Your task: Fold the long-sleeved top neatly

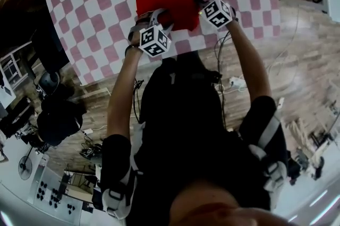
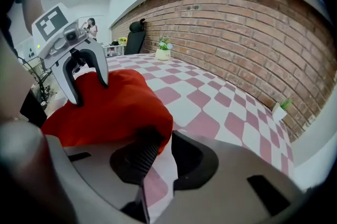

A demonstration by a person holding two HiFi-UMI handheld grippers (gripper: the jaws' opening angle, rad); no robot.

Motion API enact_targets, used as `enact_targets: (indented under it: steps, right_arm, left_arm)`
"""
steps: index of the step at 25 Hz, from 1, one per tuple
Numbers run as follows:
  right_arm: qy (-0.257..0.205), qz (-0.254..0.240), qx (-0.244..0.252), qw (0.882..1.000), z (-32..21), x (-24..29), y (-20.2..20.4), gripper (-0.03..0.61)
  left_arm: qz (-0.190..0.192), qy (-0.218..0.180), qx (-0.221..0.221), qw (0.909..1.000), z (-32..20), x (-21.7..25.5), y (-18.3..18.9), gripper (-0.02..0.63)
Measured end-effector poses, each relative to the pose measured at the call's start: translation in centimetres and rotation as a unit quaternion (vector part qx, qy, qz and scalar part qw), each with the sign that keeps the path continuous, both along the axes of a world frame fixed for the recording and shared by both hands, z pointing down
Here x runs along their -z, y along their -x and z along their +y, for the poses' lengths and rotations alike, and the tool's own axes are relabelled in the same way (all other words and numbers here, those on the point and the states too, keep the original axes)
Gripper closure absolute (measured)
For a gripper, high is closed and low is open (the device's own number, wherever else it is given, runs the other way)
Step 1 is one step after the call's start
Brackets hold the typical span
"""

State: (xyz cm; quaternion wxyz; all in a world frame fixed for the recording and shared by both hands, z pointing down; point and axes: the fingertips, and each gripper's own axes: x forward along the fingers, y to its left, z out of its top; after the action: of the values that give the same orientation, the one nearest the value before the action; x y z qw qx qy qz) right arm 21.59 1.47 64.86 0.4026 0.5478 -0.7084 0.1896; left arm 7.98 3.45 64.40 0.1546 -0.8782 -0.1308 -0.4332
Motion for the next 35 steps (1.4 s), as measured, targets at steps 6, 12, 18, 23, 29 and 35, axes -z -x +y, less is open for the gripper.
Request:
enact_targets:
  steps: [6, 12, 18, 23, 29, 35]
  right_arm:
    - [0.019, -0.018, -0.004, 1.000, -1.2, -1.5, -1.6, 0.511]
    - [0.033, -0.039, -0.005, 0.999, -2.0, -2.4, -2.4, 0.511]
    - [0.040, -0.035, -0.023, 0.998, -1.4, -1.3, -2.1, 0.492]
    - [0.016, -0.031, -0.078, 0.996, 0.8, 1.7, -1.6, 0.492]
    - [-0.036, -0.065, -0.137, 0.988, 5.0, 5.4, 3.6, 0.492]
    - [-0.024, -0.086, -0.183, 0.979, 9.3, 3.6, 8.9, 0.500]
  left_arm:
    - [-0.008, 0.013, 0.012, 0.9998, -0.1, -0.6, -0.8, 0.404]
    - [-0.004, 0.010, 0.019, 0.9998, 0.2, -1.4, -1.1, 0.405]
    - [-0.007, 0.039, 0.033, 0.9987, 0.2, -0.7, -0.8, 0.403]
    - [0.024, 0.055, 0.061, 0.9963, 0.1, 1.5, 0.3, 0.405]
    - [0.072, 0.060, 0.113, 0.9891, 0.2, 4.5, 3.2, 0.405]
    - [0.190, 0.103, 0.209, 0.9537, -0.5, 11.6, 6.8, 0.421]
